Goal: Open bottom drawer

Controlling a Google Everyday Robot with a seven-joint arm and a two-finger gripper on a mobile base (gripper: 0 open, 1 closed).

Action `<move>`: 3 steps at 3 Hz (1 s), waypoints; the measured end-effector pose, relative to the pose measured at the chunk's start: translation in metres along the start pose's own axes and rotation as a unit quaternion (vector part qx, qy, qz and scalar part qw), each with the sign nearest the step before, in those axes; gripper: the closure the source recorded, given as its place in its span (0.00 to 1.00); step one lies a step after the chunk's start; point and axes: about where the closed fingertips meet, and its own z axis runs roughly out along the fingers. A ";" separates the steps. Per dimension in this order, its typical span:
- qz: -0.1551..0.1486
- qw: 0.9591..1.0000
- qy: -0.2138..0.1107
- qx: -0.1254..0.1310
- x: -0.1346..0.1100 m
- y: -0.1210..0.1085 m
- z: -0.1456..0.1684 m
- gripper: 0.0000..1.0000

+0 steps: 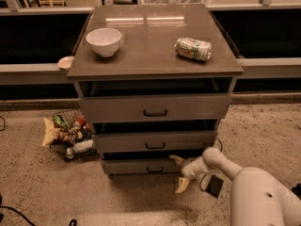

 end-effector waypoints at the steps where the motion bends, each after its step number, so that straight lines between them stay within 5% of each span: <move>1: -0.008 1.000 -0.004 0.009 0.009 -0.012 0.011 0.00; 2: -0.037 0.999 -0.009 0.012 0.006 -0.033 0.027 0.00; 3: -0.035 0.999 -0.017 0.003 0.004 -0.028 0.028 0.00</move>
Offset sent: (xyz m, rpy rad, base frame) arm 0.0500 0.0100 -0.0091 0.0071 -0.1047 0.0300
